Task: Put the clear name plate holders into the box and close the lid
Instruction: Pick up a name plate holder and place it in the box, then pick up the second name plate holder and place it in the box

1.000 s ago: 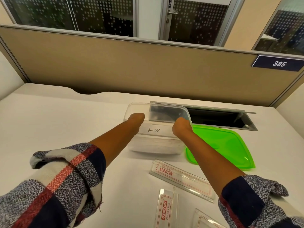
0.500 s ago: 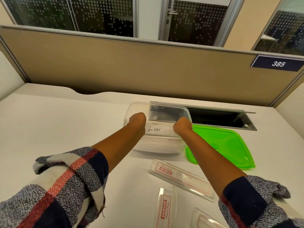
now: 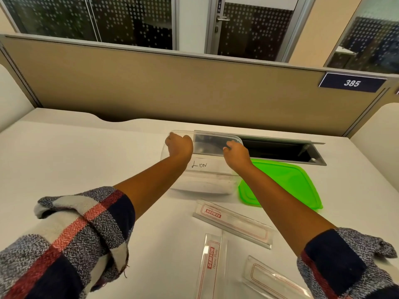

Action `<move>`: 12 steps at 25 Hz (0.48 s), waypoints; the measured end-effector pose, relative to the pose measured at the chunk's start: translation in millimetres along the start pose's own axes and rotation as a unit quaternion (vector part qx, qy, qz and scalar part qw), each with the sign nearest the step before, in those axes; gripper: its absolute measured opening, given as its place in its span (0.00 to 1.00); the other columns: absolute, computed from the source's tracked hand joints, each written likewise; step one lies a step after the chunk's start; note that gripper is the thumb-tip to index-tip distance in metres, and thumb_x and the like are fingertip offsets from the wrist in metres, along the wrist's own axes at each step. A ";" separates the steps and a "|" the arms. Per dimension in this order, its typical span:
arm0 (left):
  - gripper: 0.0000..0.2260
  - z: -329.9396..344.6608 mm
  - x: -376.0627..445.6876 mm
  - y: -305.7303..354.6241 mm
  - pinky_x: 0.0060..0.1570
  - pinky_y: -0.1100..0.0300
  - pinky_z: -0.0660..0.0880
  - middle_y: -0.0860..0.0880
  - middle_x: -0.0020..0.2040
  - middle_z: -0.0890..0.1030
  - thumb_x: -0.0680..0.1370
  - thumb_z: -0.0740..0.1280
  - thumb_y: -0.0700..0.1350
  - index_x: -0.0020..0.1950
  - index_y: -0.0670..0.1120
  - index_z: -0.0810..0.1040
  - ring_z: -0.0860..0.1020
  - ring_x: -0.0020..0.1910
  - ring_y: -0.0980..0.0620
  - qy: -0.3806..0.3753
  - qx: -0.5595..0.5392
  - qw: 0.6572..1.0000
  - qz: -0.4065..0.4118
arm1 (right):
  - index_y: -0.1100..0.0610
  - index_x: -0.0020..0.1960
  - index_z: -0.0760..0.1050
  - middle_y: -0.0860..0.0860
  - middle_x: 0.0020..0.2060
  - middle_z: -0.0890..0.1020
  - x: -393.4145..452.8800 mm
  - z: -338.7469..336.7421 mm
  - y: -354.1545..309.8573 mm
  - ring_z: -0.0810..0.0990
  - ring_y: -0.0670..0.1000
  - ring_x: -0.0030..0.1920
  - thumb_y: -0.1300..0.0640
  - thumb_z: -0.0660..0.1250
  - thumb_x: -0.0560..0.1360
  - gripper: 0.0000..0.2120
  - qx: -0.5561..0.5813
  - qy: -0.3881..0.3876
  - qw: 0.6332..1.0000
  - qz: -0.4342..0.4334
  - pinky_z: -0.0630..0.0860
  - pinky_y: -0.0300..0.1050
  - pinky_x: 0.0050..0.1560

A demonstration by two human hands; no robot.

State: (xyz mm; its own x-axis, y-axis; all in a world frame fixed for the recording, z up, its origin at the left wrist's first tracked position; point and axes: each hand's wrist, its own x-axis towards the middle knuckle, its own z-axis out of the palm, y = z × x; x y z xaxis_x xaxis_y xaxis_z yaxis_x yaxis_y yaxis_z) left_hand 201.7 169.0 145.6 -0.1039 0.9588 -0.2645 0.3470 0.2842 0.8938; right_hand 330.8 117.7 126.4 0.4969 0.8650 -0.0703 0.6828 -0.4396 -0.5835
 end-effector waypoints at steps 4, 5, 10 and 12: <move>0.22 -24.7 -42.7 -3.0 0.70 0.56 0.61 0.44 0.75 0.61 0.79 0.56 0.37 0.73 0.42 0.57 0.61 0.73 0.45 0.001 0.008 0.977 0.214 | 0.60 0.71 0.65 0.56 0.72 0.67 -47.3 -24.5 -8.2 0.67 0.54 0.71 0.61 0.58 0.79 0.20 0.078 0.032 0.989 -0.120 0.61 0.45 0.72; 0.22 -31.0 -55.9 -8.2 0.70 0.56 0.61 0.44 0.75 0.61 0.79 0.57 0.37 0.73 0.42 0.58 0.61 0.73 0.46 -0.004 0.012 0.968 0.249 | 0.59 0.71 0.65 0.55 0.72 0.67 -65.0 -30.0 -7.6 0.66 0.53 0.71 0.61 0.58 0.79 0.20 0.088 0.044 0.984 -0.147 0.60 0.44 0.72; 0.21 -60.5 -124.9 -53.2 0.65 0.62 0.62 0.48 0.73 0.64 0.79 0.59 0.40 0.72 0.48 0.61 0.64 0.69 0.54 -0.030 -0.006 0.935 0.354 | 0.52 0.70 0.66 0.49 0.73 0.65 -158.1 -35.9 19.0 0.64 0.49 0.72 0.58 0.60 0.79 0.20 0.066 0.060 0.974 -0.206 0.60 0.42 0.70; 0.21 -72.0 -149.2 -75.4 0.63 0.63 0.62 0.50 0.73 0.65 0.79 0.60 0.40 0.71 0.50 0.61 0.64 0.68 0.57 -0.042 -0.022 0.932 0.359 | 0.48 0.70 0.64 0.46 0.74 0.62 -192.2 -28.6 37.4 0.60 0.47 0.74 0.56 0.60 0.79 0.21 0.053 0.029 0.977 -0.205 0.57 0.42 0.71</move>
State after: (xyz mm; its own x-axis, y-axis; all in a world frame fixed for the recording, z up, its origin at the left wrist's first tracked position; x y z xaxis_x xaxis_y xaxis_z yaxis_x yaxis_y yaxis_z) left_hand 123.9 4.4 143.7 0.2146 0.8993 0.3811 0.2604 -0.4288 0.8651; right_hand 276.2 -71.9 141.2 0.2261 0.9462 0.2314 0.7728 -0.0296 -0.6340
